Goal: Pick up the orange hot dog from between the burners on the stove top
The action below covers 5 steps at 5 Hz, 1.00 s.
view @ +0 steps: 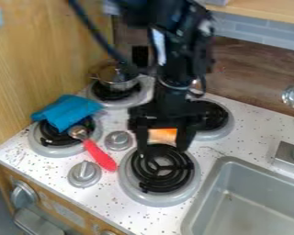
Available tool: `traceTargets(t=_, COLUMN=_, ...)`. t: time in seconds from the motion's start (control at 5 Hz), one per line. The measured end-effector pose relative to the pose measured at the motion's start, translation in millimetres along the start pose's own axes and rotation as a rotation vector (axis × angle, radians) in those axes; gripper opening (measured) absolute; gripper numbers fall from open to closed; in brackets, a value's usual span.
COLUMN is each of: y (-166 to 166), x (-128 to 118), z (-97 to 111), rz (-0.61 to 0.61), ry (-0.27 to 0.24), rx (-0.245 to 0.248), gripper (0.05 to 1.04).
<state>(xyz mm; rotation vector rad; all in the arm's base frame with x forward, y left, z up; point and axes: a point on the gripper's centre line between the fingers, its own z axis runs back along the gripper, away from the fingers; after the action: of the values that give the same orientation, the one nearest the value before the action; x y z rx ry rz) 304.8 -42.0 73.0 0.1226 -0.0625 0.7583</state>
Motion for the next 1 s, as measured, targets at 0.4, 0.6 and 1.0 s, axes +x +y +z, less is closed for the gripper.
traceTargets(t=0.4, y=-82, x=55, z=-16, rz=0.166, ry=-0.004, rx=-0.140, gripper=1.001)
traceTargets(t=0.6, y=-38, x=86, z=-13, rz=0.294, ry=-0.022, rx=-0.198, gripper=1.001)
traceTargets(t=1.0, y=-6, x=109, z=-18, rz=0.404, ry=-0.063, rx=-0.199, gripper=1.001)
